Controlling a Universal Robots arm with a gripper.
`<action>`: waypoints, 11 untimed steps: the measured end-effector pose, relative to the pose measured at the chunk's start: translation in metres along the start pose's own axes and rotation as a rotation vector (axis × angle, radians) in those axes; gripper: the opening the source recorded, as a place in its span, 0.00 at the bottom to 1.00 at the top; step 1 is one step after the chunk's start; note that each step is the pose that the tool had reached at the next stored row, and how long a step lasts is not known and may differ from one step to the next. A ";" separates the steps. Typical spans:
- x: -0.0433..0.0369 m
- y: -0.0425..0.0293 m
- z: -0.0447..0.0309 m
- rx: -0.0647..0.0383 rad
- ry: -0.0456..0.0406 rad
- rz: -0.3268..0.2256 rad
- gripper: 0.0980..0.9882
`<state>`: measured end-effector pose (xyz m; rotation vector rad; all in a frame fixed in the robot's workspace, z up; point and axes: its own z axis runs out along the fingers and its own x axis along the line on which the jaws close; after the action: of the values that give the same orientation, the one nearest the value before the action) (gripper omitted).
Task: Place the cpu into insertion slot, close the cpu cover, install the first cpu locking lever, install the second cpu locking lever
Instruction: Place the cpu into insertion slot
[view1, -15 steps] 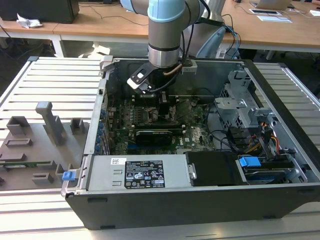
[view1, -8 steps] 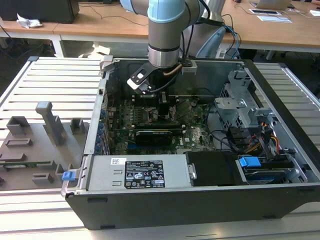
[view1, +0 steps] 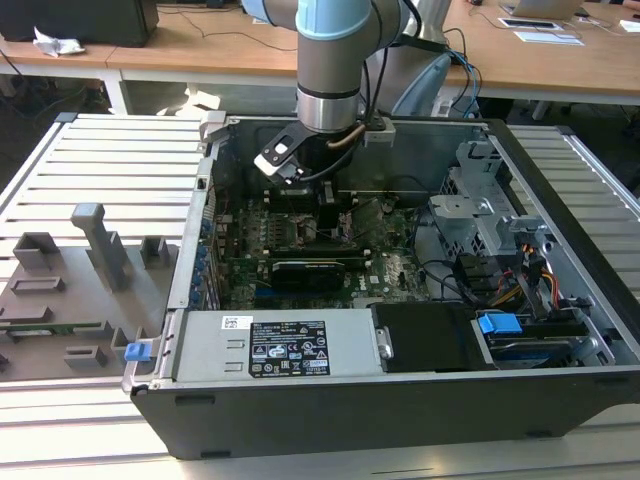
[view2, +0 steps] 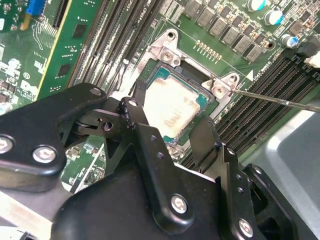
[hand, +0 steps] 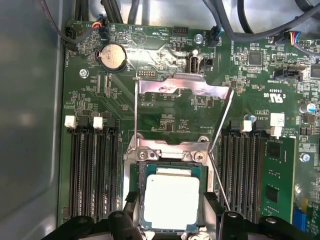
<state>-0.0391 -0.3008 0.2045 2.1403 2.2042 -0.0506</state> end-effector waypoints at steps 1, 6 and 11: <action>0.0000 0.0011 0.0009 0.001 0.0000 0.000 0.58; 0.0003 0.0014 0.0062 0.002 -0.0001 0.000 0.58; 0.0004 0.0016 0.0062 0.002 -0.0003 0.000 0.50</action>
<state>-0.0373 -0.3009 0.1983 2.1409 2.2049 -0.0528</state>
